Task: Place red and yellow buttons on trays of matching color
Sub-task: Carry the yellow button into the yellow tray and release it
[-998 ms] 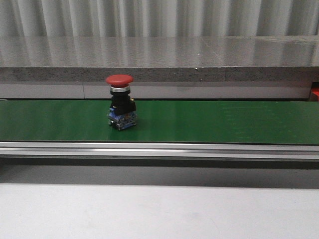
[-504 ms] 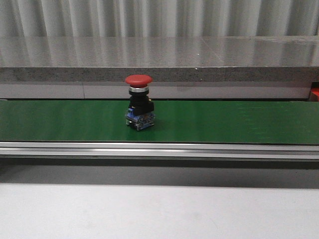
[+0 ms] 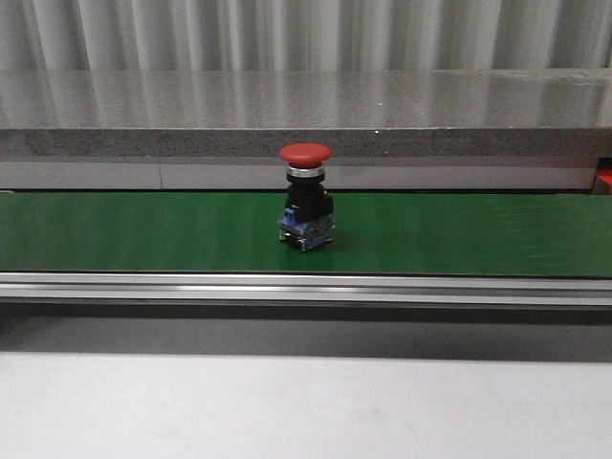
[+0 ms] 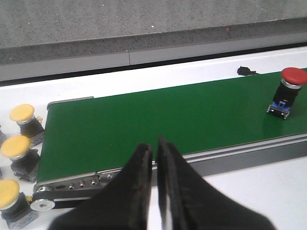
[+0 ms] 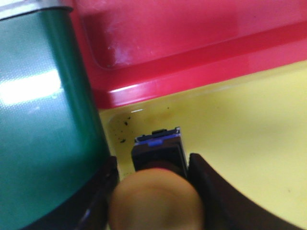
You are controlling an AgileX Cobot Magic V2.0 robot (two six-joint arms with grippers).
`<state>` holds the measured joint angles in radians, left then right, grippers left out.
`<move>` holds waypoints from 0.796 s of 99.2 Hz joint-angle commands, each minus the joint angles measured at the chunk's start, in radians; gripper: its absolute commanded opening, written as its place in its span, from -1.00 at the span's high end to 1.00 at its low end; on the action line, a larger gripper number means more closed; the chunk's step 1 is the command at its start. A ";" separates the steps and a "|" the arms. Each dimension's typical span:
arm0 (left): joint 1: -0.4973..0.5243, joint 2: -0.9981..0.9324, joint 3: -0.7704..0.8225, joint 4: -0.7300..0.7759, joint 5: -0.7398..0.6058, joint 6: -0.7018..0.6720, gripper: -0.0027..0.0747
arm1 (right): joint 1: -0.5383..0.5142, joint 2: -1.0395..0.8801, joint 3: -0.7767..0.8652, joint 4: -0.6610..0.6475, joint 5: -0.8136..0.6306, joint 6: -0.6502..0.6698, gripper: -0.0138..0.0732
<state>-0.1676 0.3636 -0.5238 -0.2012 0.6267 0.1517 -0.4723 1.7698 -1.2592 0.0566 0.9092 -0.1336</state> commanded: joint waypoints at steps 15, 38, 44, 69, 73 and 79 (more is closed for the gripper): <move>-0.007 0.006 -0.024 -0.016 -0.074 -0.001 0.95 | -0.007 0.002 -0.027 -0.007 -0.028 -0.014 0.18; -0.007 0.006 -0.024 -0.016 -0.074 -0.001 0.95 | -0.007 0.006 -0.027 -0.007 -0.023 -0.013 -0.02; -0.007 0.006 -0.024 -0.016 -0.074 -0.001 0.95 | -0.007 0.004 -0.027 -0.007 -0.026 -0.013 -0.17; -0.007 0.008 -0.024 -0.016 -0.074 -0.001 0.95 | -0.007 -0.003 -0.028 -0.007 -0.030 -0.013 -0.37; -0.007 0.008 -0.024 -0.016 -0.074 -0.001 0.95 | -0.007 -0.007 -0.028 -0.007 -0.030 -0.013 -0.37; -0.007 0.008 -0.024 -0.016 -0.074 -0.001 0.95 | -0.007 -0.023 -0.028 -0.007 -0.033 -0.013 -0.37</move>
<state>-0.1676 0.3636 -0.5238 -0.2012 0.6267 0.1517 -0.4744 1.8163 -1.2592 0.0328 0.8855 -0.1357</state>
